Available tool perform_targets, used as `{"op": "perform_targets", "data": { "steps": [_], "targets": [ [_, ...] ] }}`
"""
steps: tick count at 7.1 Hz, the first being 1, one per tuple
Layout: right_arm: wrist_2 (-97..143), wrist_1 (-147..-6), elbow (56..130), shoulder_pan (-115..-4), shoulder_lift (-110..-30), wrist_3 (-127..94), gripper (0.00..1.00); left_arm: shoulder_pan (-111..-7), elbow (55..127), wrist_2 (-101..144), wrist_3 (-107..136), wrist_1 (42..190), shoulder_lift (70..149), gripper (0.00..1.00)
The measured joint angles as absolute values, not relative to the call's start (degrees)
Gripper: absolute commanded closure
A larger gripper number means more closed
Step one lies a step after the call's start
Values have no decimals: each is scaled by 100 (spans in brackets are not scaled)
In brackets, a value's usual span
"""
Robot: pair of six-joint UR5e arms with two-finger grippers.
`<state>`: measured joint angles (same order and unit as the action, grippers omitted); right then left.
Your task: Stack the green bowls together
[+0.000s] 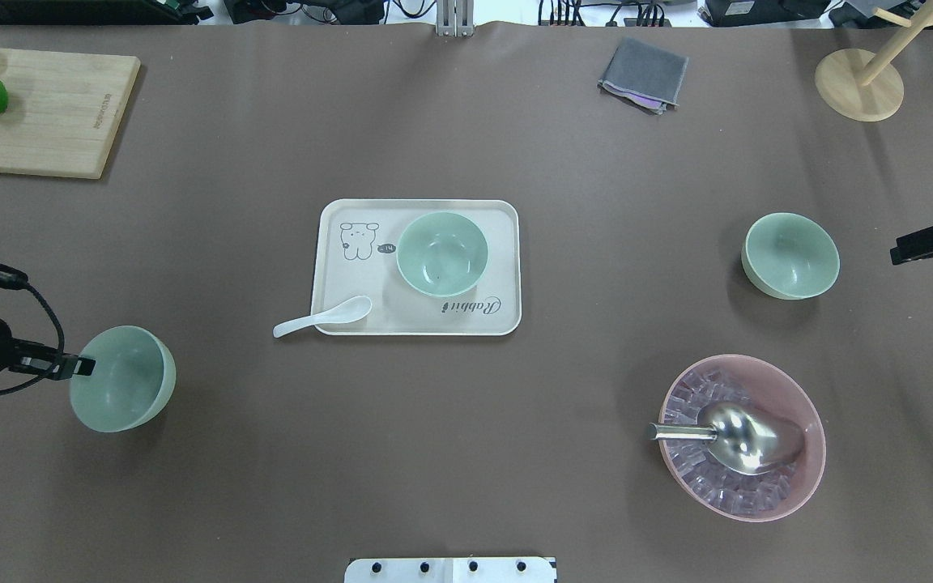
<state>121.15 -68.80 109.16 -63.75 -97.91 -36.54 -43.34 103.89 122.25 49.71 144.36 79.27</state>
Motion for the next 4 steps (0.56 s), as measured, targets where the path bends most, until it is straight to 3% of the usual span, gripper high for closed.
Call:
{"op": "perform_targets", "data": {
  "steps": [2, 4],
  "targets": [
    [12122, -6797, 10916, -6369, -9877, -3619, 0, -4405, 10484, 12246, 5000, 13342, 8843, 100],
    [12122, -6735, 10908, -6365, -9975, -3615, 0, -4415, 10553, 12224, 5019, 11420, 10293, 100]
  ]
}}
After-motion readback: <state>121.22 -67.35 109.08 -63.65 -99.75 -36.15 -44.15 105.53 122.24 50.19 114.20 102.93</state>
